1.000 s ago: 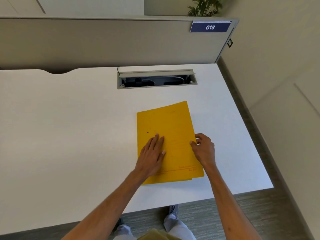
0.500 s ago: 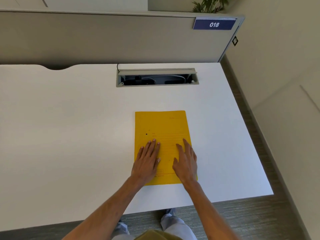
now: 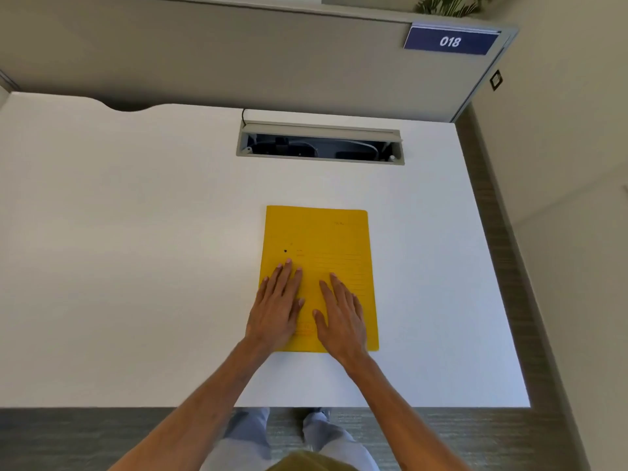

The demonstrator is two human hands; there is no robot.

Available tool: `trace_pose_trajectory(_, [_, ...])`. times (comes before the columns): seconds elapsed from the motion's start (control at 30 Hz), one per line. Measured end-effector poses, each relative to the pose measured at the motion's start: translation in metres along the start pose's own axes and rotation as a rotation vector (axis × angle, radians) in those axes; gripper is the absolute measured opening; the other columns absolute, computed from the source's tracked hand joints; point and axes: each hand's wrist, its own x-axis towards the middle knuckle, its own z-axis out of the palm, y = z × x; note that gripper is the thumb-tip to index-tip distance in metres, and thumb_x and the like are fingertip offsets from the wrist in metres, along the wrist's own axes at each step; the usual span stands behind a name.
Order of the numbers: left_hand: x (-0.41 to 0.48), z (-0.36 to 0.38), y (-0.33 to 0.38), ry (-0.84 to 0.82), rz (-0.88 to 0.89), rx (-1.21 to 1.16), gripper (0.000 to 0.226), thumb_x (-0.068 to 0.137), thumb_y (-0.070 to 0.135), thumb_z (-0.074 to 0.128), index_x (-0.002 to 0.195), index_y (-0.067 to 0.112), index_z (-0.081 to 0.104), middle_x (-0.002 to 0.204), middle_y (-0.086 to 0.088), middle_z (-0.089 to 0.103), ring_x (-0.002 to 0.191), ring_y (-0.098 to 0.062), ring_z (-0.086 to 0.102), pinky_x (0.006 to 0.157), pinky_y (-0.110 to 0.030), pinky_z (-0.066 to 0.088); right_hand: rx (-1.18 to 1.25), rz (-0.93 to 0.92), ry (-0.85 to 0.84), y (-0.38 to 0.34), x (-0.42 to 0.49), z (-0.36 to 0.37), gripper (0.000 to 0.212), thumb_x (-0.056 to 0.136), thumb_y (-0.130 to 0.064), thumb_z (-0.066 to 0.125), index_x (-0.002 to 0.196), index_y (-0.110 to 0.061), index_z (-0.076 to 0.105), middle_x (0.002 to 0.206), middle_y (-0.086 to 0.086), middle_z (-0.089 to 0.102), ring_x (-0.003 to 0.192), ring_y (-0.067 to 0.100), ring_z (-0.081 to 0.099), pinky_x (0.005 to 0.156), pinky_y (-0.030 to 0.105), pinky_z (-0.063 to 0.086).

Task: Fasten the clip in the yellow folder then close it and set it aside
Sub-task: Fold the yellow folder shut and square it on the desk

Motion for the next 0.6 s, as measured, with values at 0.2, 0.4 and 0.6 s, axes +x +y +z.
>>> trace_pose_trajectory(0.2, [-0.018, -0.016, -0.019, 0.099, -0.328, -0.225, 0.068, 0.111, 0.035, 0.053, 0.168, 0.014, 0.023, 0.174, -0.014, 0.029, 0.158, -0.037, 0.033, 0.125, -0.054, 0.039, 0.102, 0.258, 0.181, 0.017, -0.014, -0.007, 0.069, 0.104, -0.034, 0.062, 0.164, -0.018, 0.033, 0.174, 0.009, 0.027, 0.158, 0.030, 0.033, 0.126, 0.054, 0.035])
trace_pose_trajectory(0.4, [-0.006, -0.029, -0.021, 0.063, -0.460, -0.589, 0.066, 0.104, 0.022, 0.067, 0.161, 0.008, 0.038, 0.154, -0.019, 0.046, 0.143, -0.036, 0.046, 0.120, -0.054, 0.044, 0.127, 0.346, 0.129, 0.018, -0.020, 0.002, 0.075, 0.103, -0.038, 0.064, 0.166, -0.019, 0.027, 0.175, 0.010, 0.022, 0.159, 0.034, 0.029, 0.125, 0.057, 0.035])
trace_pose_trajectory(0.6, [0.012, -0.049, -0.022, 0.133, -0.541, -1.042, 0.034, 0.098, 0.014, 0.077, 0.130, 0.022, 0.068, 0.119, -0.005, 0.073, 0.106, -0.024, 0.071, 0.091, -0.041, 0.063, 0.119, 0.366, 0.108, 0.017, -0.018, 0.000, 0.077, 0.102, -0.044, 0.062, 0.166, -0.023, 0.026, 0.176, 0.007, 0.019, 0.159, 0.032, 0.027, 0.122, 0.056, 0.038])
